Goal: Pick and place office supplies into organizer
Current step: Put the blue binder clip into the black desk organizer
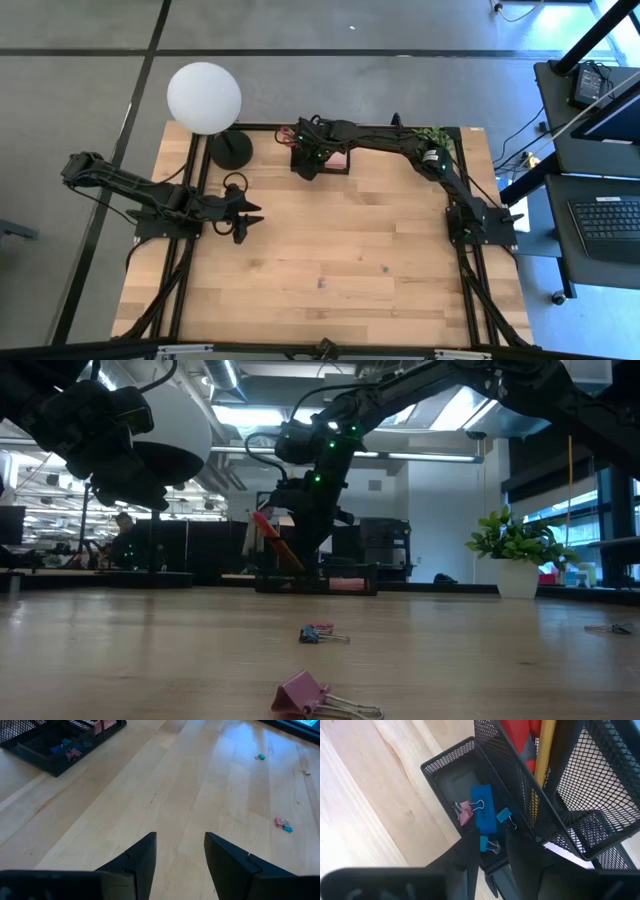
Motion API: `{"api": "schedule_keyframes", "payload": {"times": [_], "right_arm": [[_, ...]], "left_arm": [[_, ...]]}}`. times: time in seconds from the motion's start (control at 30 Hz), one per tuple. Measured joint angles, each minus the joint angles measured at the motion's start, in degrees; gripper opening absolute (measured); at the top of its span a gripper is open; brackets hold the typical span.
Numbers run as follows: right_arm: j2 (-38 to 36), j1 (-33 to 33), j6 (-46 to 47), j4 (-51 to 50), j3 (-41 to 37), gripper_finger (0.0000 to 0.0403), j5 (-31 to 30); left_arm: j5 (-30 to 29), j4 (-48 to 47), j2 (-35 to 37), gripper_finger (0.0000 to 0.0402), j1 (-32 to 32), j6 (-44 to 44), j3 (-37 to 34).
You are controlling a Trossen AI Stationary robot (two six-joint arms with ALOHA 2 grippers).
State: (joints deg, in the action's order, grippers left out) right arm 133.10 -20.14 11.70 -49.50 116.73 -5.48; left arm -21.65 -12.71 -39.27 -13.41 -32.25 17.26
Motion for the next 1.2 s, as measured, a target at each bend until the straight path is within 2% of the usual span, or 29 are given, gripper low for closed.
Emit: {"api": "schedule_keyframes", "payload": {"times": [0.3,0.43,0.5,0.6,0.83,1.2], "right_arm": [[0.0,0.4,0.7,-0.3,0.2,0.0100,0.7],[0.0,1.9,-5.6,-4.8,3.2,0.0100,7.9],[0.0,3.4,-5.9,-7.7,4.8,0.0100,10.6],[0.0,6.2,-4.9,-11.9,7.1,0.0100,13.1],[0.0,16.2,-4.5,-19.1,8.3,0.0100,13.2],[0.0,29.8,-4.0,-19.9,8.3,0.0100,13.2]], "left_arm": [[0.0,0.0,0.0,0.0159,0.0,0.0,0.0],[0.0,0.0,0.0,0.0159,0.0,0.0,0.0],[0.0,0.0,0.0,0.0159,0.0,0.0,0.0],[0.0,0.0,0.0,0.0159,0.0,0.0,0.0],[0.0,0.0,0.0,0.0159,0.0,0.0,0.0],[0.0,0.0,0.0,0.0159,0.0,0.0,0.0]]}}
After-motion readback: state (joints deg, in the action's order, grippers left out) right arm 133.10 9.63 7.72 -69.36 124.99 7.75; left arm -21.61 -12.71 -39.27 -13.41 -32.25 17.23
